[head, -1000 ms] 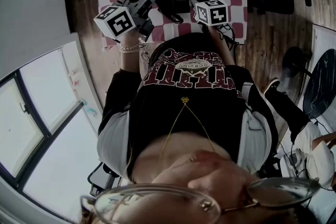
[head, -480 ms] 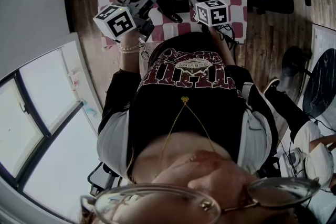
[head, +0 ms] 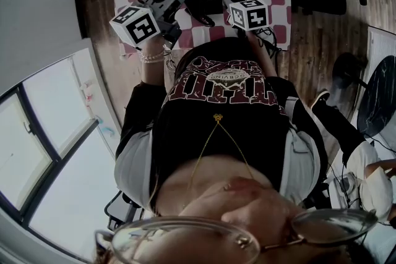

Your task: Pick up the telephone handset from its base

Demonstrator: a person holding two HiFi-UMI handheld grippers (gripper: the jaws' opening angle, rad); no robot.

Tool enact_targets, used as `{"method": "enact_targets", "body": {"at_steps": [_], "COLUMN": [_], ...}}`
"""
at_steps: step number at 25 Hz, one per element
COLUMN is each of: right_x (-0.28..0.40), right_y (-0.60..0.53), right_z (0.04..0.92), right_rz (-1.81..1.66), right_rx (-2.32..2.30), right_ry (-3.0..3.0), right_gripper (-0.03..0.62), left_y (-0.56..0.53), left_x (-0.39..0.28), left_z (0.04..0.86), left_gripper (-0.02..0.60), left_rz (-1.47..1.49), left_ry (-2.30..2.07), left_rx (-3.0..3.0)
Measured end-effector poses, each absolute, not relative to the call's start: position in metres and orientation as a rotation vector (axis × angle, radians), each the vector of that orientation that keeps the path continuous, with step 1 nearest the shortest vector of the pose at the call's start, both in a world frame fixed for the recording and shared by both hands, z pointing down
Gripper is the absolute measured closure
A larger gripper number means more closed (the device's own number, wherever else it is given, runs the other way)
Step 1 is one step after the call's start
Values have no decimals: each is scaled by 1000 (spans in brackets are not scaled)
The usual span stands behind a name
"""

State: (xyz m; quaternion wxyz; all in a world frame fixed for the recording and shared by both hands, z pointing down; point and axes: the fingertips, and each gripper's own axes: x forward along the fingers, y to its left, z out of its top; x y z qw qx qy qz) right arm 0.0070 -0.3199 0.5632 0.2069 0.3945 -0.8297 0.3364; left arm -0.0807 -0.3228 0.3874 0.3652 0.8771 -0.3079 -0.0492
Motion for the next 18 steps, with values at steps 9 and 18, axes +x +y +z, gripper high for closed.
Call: {"method": "enact_targets", "body": {"at_steps": [9,18], "right_x": [7,8], "right_y": [-320,-320], "right_z": [564,563], "right_rz": [931,930], "right_rx": [1098,1099], "right_ry": [-2307,-2306], "right_gripper": [577,577], "left_y": [-322,-323], "left_x": [-79,-79], "left_z": [394,396], "left_gripper": [500,500], "left_rz": [-117,-114], "left_ry": [-782,-778], "left_rx": [2247,2243]}}
